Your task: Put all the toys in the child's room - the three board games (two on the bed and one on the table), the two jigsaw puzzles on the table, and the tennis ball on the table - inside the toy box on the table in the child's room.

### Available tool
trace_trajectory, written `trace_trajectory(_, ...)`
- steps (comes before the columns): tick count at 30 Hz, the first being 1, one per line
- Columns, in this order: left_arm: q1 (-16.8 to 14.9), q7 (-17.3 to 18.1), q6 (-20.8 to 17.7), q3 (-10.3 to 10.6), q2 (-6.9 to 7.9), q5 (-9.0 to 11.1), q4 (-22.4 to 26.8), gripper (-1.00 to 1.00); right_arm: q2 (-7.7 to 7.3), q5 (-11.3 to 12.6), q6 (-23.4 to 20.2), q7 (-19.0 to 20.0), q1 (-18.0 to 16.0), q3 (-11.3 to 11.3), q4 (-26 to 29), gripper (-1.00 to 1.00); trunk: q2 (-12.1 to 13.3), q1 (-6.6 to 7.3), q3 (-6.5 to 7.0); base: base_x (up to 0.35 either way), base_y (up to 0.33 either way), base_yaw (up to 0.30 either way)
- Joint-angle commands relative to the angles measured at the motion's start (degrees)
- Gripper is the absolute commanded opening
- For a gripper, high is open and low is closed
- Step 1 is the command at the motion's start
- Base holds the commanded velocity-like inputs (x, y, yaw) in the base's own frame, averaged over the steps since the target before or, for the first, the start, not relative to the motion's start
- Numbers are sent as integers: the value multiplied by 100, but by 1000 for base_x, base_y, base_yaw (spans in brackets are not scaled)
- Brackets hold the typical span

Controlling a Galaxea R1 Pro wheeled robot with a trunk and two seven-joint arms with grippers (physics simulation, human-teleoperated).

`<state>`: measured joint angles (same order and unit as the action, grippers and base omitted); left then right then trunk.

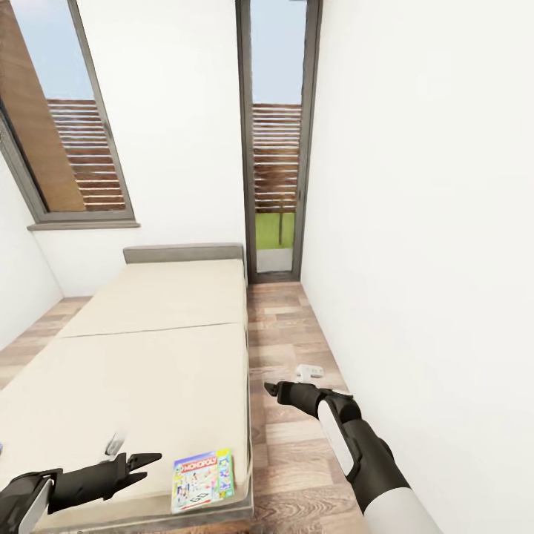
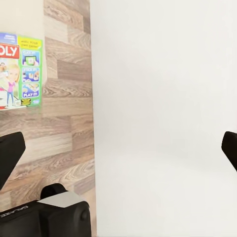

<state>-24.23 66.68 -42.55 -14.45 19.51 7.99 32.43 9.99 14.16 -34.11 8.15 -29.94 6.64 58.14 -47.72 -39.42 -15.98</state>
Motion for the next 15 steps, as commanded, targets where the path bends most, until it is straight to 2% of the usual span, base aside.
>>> trace_trajectory(1,-3,9,-43,-4,1,17,0,100,1,1,-30,12,-3,-5,5,100,-6,2,-8,-239,0,0)
trace_trajectory(4,-3,10,-43,-6,1,18,0,100,1,5,-33,12,-3,-5,5,100,-6,2,-8,-156,0,0)
trace_trajectory(10,-3,12,-42,-11,1,18,0,100,1,3,-34,11,-3,-5,4,100,-6,2,-8,-48,0,0)
trace_trajectory(15,-3,8,-42,-13,1,18,0,100,1,1,-35,8,-3,-5,4,100,-207,-107,-98,-48,0,0)
